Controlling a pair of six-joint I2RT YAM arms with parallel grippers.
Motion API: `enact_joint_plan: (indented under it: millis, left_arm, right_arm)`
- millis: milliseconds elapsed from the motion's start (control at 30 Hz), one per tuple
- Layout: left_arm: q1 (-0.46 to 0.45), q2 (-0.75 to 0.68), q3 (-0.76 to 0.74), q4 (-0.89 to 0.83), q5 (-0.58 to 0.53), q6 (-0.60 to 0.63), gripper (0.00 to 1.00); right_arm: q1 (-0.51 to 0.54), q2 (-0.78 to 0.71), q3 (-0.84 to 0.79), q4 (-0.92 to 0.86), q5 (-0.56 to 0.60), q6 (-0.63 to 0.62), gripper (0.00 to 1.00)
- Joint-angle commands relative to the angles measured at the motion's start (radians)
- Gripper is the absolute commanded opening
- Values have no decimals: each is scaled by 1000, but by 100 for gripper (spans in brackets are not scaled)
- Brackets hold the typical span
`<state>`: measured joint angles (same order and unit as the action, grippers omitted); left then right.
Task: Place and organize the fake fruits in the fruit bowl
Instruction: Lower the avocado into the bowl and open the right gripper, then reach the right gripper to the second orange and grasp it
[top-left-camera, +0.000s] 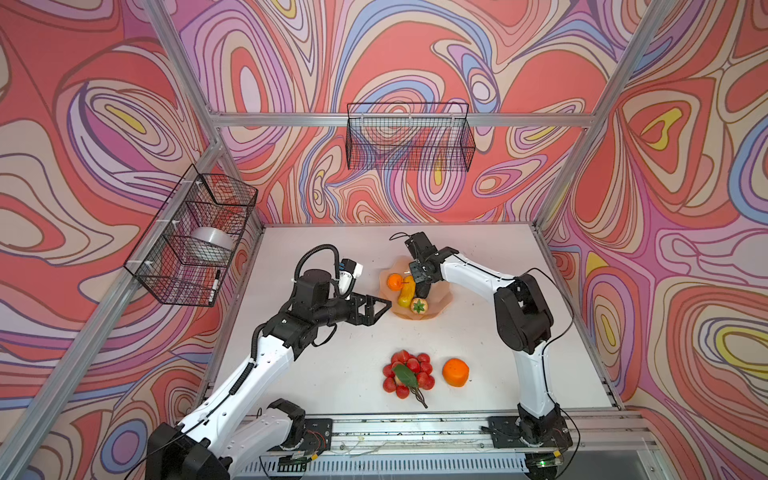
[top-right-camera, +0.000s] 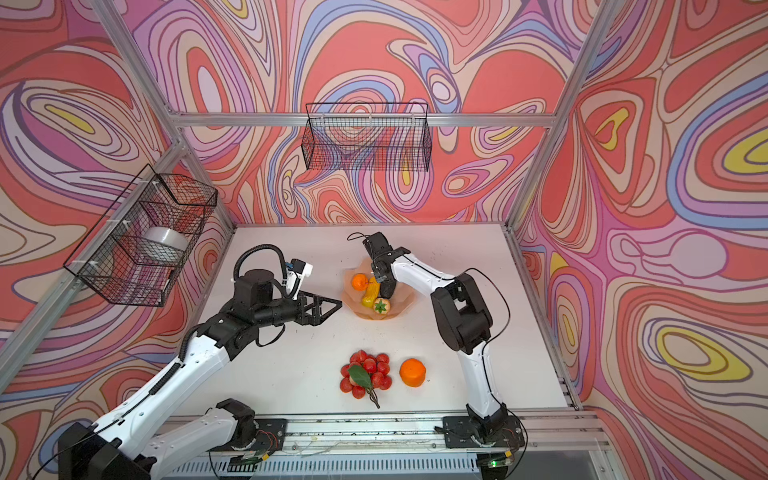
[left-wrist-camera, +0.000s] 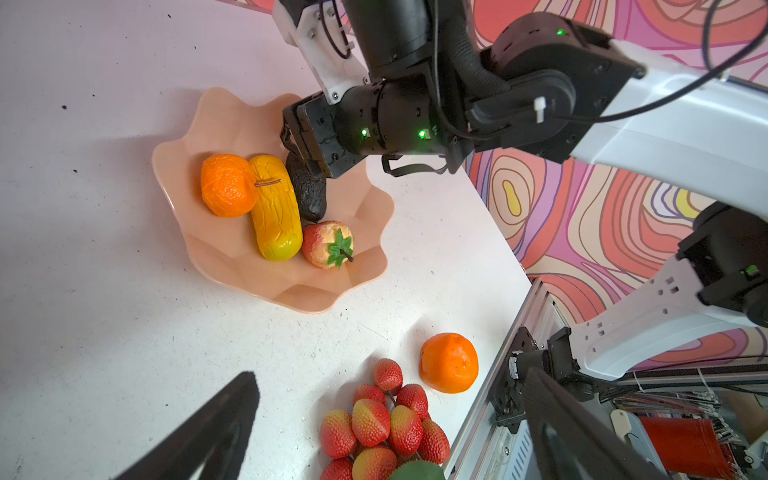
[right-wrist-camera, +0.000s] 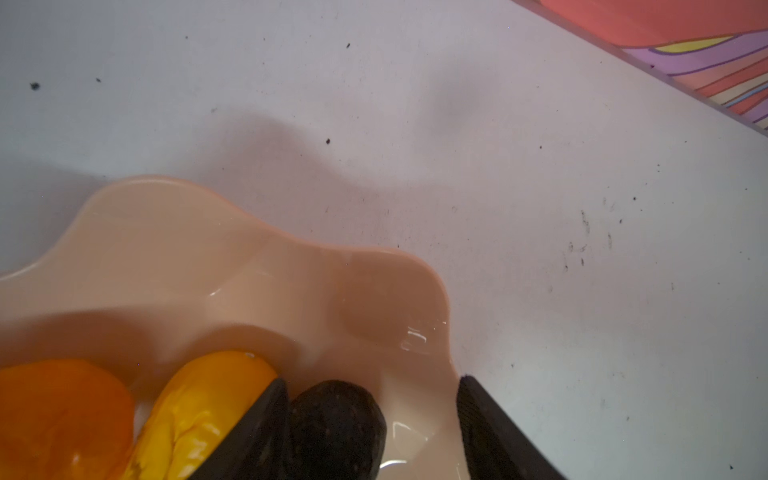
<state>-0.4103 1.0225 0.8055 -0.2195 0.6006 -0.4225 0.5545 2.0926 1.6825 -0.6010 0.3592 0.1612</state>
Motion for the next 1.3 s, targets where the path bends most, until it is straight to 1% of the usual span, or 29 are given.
enact_joint_plan:
  millis: [0,67,133,233,300,367,433,500,633,733,833,900,1100,1267]
  left_arm:
    - [8,-19,14,-1,-8,9,100]
    - [7,-25,14,-5,-15,11,100]
    - [7,-30,12,-3,-20,13,100]
    - [8,-31,15,-14,-28,20,100]
    - [8,-29,21,-36,-41,33,100]
    - [8,-24,21,-37,-47,37,100]
    - [8,-13,21,-30,-46,32,100]
    - [7,0,17,-13,-31,16,100]
    - [8,10,4,14,-1,-7,100]
    - [8,-3,9,4,-5,1,100]
    - [8,-19,-1,15,-18,-3,100]
    - [7,-21,-3,16,-15,-5,100]
    - [8,-11,-6,28,-5,-15,100]
    - [8,-11,-7,30,-7,-15,100]
  right_arm:
    - [-5,-216,-50,-16,-75,127,71]
    - [-1,-351,-158,-23,-128,207,73]
    - [11,-500,-319,-29,-140,283,76]
    - [64,-717,-524,-98,-77,410,82]
    - [95,-802,-596,-187,-97,482,89]
    - [191,-864,-631,-292,-50,564,92]
    - [273,-889,-651,-377,-16,653,93]
    - [330,-904,-683,-416,-19,736,94]
    - [421,-910,-764,-370,-79,850,97]
    - [490,-877,-793,-367,-73,925,98]
    - [516,-847,-815,-335,-81,963,98]
    - [533,-829,-828,-339,-66,998,98]
    - [536,-840,-927,-260,-36,1051,97]
    - [536,-827,-968,-210,-60,1072,96]
